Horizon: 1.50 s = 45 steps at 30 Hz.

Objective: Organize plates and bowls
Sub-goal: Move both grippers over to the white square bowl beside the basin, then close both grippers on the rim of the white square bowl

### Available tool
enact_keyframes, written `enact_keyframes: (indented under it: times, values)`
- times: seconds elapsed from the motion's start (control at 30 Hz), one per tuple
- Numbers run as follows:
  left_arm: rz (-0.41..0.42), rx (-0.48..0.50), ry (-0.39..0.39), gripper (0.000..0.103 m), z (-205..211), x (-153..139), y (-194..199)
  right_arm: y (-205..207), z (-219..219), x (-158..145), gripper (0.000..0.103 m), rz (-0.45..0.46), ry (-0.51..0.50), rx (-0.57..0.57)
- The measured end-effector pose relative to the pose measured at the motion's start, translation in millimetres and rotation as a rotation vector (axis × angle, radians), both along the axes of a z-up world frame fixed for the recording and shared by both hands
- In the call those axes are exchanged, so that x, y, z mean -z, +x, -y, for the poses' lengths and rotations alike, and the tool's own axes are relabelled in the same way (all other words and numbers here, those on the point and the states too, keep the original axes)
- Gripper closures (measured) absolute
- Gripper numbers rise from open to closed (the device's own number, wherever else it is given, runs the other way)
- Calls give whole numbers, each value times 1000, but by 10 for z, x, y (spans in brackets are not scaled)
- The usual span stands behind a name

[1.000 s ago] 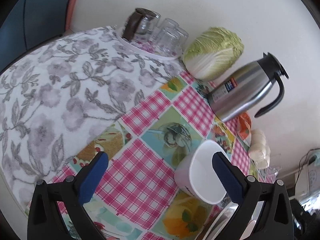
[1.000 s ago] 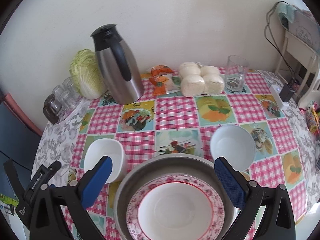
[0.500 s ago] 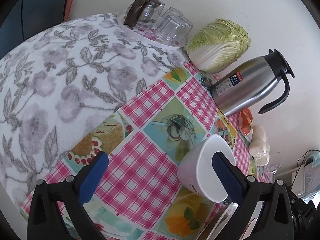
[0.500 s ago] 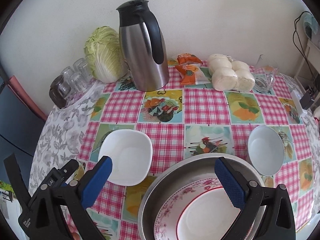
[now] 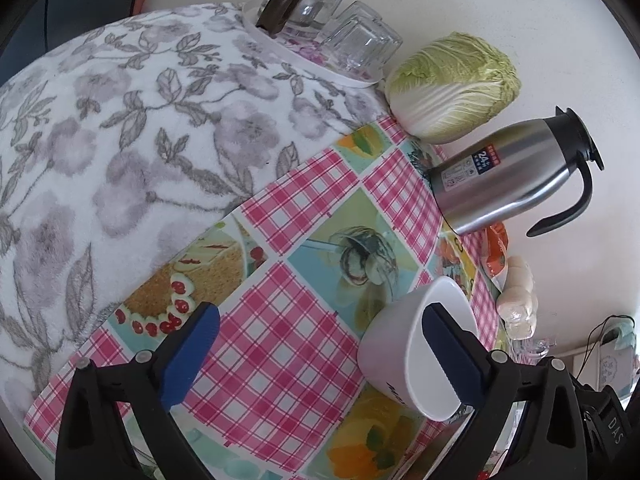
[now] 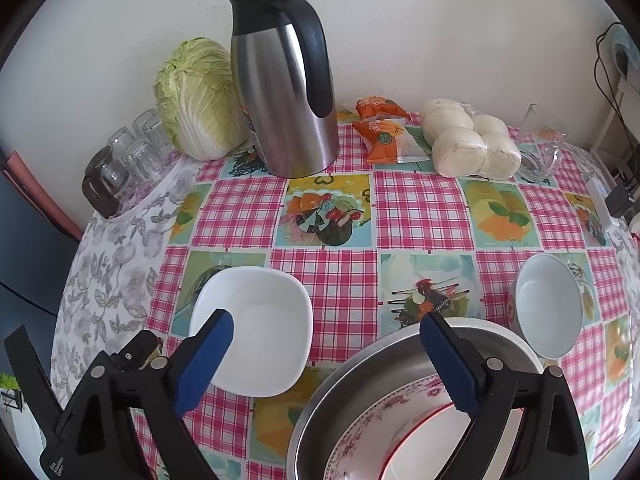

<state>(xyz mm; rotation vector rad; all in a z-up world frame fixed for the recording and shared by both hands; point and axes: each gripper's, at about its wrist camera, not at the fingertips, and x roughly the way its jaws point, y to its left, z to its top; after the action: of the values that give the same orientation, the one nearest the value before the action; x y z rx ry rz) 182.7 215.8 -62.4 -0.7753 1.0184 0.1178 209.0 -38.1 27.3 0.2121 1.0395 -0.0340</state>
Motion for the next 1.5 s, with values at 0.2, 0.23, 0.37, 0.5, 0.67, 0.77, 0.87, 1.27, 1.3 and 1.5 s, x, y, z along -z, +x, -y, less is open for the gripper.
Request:
enact_keyframes:
  times: [0.2,0.23,0.37,0.5,0.67,0.77,0.87,1.27,1.3,1.5]
  values:
    - [-2,-4,-27,15,-63,89,26,118,-55,116,17,-26,-8,-12]
    - [1,-1,-37,16,-66,105,35,135,-63,143,17,-33,-7,-14]
    - [1,19,-49,24,-41,126,78,203,-111,264,30,-65,-6,-29]
    - [19,59,-65,37,41,85,124,246,-157,389,43,-105,-10,-43]
    - [29,129,-52,37,222,24,176,253,-214,521,63,-136,-18,-62]
    - [15,165,-39,37,328,44,212,247,-232,559,70,-143,-17,-76]
    - [-7,193,-34,42,419,100,243,242,-245,580,76,-146,-28,-85]
    - [-45,213,4,55,640,305,299,255,-301,749,90,-186,-46,-108]
    - [-47,211,17,56,650,298,299,257,-305,757,89,-184,-49,-108]
    - [-19,182,40,58,660,313,313,276,-312,782,90,-181,-50,-115]
